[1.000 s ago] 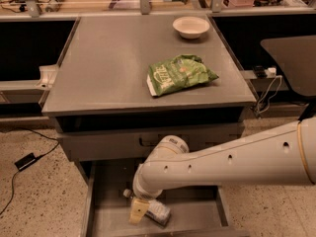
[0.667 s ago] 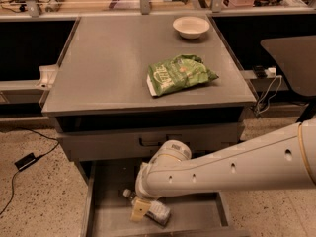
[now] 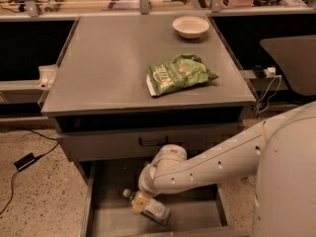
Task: Pick blue plastic bottle from middle drawer and place on counter
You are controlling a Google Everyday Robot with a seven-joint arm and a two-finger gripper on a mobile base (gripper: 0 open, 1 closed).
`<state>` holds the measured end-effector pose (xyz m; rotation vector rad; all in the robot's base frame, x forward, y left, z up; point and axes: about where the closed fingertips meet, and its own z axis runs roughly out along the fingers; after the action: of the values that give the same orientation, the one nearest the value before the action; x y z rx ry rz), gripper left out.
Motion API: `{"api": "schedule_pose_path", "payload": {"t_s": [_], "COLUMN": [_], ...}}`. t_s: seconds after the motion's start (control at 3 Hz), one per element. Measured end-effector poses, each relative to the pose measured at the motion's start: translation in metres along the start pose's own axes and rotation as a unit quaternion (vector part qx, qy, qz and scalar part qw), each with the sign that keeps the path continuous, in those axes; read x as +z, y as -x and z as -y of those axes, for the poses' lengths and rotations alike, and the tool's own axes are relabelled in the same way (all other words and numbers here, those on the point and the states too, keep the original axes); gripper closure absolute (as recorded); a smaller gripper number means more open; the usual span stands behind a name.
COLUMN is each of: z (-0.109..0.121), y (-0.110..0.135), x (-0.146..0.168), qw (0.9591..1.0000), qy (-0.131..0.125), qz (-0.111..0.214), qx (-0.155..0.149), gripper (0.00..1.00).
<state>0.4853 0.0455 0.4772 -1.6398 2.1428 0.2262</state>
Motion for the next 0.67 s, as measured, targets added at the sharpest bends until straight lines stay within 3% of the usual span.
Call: {"api": "schedule_pose_path", "payload": {"t_s": [0.33,0.67], "z": [-0.019,-0.035], "y": [0.007,0.010], "x": [0.057,0.087], "qw": [0.9990,0.9977], "qy": [0.042,0.064], "qz": [0.017,0.019], "qx": [-0.006,-0.012], "gripper": [0.00,0.00]}}
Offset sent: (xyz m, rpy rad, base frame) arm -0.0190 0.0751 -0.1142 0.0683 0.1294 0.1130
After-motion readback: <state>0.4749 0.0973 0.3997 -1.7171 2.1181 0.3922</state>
